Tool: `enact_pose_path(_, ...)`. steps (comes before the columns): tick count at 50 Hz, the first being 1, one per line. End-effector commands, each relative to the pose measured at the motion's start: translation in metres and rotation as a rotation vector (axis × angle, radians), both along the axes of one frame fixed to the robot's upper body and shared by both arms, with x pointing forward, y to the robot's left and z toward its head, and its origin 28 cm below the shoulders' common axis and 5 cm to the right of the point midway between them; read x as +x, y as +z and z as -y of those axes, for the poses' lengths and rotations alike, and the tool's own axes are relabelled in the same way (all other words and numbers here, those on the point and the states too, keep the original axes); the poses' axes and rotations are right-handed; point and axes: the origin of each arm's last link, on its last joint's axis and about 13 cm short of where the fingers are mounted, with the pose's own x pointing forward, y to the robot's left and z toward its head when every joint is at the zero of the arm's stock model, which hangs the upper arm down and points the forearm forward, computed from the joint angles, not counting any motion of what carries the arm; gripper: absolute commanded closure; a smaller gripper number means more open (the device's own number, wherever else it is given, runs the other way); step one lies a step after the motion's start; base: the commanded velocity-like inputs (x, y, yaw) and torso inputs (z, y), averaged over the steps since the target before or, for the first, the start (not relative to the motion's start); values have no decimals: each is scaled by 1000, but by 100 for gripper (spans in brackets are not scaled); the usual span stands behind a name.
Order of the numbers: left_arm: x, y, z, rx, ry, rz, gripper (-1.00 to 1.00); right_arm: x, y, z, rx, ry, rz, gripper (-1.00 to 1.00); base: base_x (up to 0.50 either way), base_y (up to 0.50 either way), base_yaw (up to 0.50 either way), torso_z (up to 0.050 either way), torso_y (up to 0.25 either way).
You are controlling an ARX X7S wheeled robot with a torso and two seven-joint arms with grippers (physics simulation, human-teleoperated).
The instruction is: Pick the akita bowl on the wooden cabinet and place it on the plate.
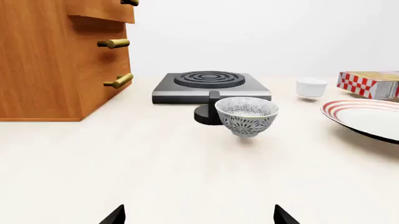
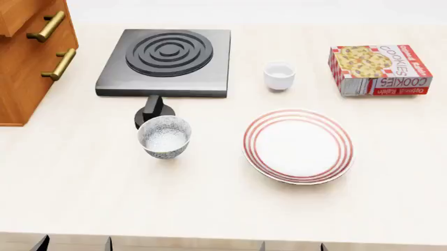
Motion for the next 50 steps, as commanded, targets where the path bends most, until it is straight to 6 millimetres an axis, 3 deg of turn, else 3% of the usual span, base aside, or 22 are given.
enact_pose_path(1, 1, 0, -1, 0, 2, -3, -100, 0, 0, 0, 4, -2, -3, -100, 0, 0, 0, 0, 0)
enact_pose_path(20, -2, 2, 0, -24, 22, 7, -100, -2, 0, 0, 18, 5, 0, -100, 0, 0, 0, 0, 0)
enact_pose_path(50, 1, 0, -1, -13, 30, -13, -100, 0, -1, 0, 28, 5, -25, -100, 0, 0, 0, 50, 9)
